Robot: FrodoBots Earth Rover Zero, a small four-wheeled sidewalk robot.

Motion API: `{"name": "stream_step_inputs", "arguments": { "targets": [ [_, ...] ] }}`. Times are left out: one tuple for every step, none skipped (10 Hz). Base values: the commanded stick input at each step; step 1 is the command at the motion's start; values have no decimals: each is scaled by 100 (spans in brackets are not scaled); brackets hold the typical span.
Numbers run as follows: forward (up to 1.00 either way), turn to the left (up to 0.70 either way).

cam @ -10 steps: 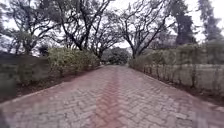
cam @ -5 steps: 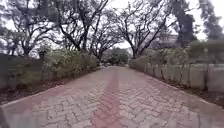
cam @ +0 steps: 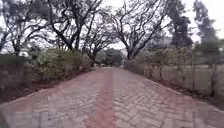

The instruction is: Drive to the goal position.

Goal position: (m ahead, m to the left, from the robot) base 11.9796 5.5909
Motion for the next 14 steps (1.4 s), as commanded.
{"name": "stream_step_inputs", "arguments": {
  "targets": [
    [70,0],
    [70,0],
    [70,0],
    [70,-3],
    [70,-1],
    [70,0],
    [70,0],
    [70,0],
    [70,0],
    [70,0],
    [70,0],
    [70,0],
    [70,0],
    [70,0]
  ]
}}
